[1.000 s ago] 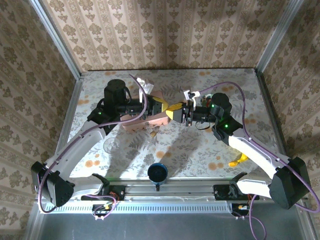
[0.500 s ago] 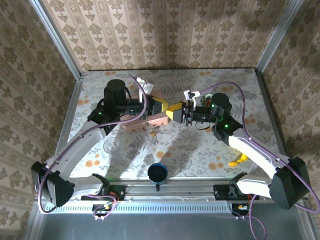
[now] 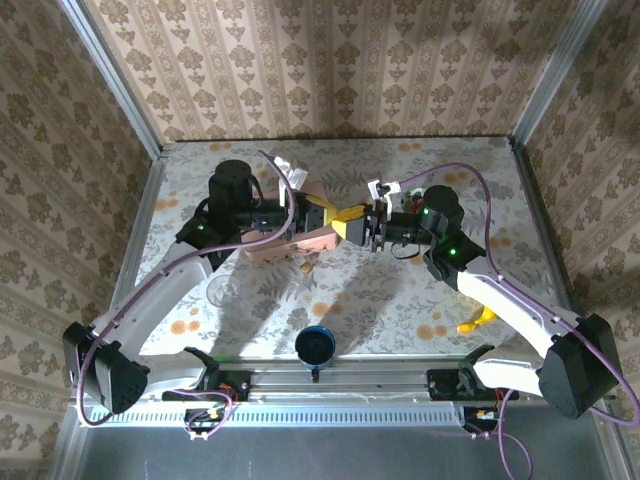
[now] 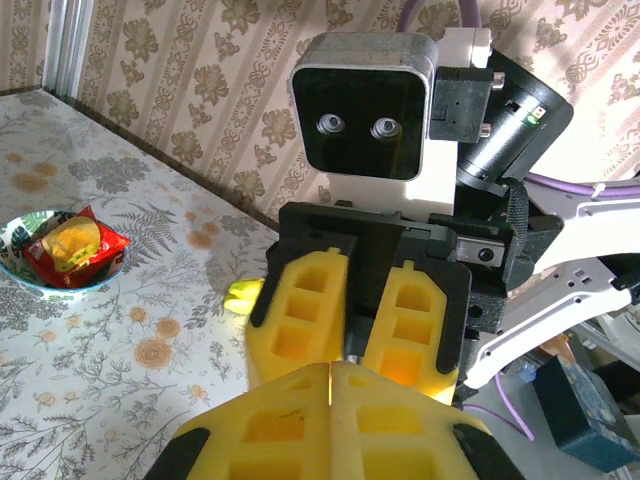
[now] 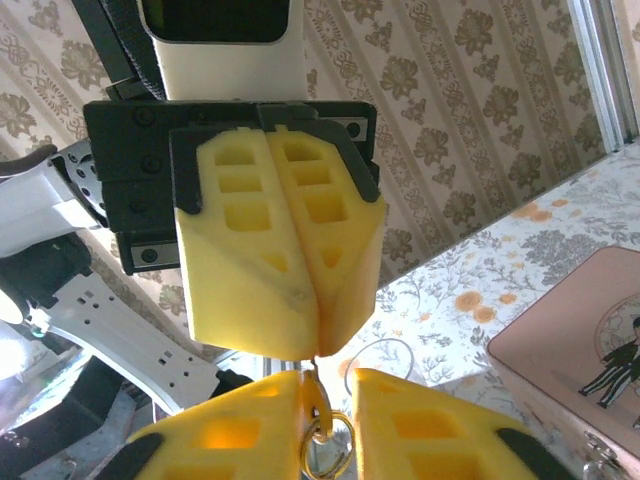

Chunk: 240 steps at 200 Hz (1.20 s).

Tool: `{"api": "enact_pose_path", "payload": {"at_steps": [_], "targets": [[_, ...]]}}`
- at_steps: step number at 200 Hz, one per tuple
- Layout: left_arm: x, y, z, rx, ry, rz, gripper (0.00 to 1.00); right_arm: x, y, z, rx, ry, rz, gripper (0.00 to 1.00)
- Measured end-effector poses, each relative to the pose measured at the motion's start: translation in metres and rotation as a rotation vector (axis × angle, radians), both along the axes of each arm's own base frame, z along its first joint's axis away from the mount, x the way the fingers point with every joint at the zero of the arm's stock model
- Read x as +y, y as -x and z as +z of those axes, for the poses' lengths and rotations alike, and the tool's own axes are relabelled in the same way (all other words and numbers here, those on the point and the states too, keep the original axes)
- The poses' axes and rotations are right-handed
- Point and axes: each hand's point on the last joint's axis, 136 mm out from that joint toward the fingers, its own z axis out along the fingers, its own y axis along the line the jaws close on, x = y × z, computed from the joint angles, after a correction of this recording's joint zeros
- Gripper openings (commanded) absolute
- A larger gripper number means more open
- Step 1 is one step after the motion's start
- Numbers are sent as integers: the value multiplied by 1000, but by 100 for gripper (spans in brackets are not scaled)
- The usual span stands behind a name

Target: Unlock the padlock with the key

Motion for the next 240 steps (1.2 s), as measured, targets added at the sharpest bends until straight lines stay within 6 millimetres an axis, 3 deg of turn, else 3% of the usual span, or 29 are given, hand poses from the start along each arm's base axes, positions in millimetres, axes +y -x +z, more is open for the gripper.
{"api": "enact_pose_path", "payload": {"at_steps": [38,55,84,99,123,130,136,184,205,240], "targets": [[2,-4,1,2,15,10,0,0,-1,3,-1,-3,0,8],[3,-6,0,11,24,14,0,0,-2,2,2,-1,-5,0],[2,-7,-1,22,33,17,0,0,-2,1,5,0,-8,0],[3,-8,-2,24,36,23,30,0,-3,0,10,3,-16,0],[10,-23,-8,42,36,115,70,-2,-7,-8,39,28,-41,0],[15,-29,-11,46,31,159,87,-2,-10,-13,55,41,-58,0],[19,-36,-14,45,25,209,93,-3,-12,-17,71,54,-72,0],[68,-67,-23,17,-35,610,95,-15,-26,-51,200,149,-185,0],[79,-70,-32,2,-100,751,96,-28,-33,-69,270,203,-260,0],[71,-68,-86,7,-357,893,100,-54,-39,-106,421,335,-392,0]]}}
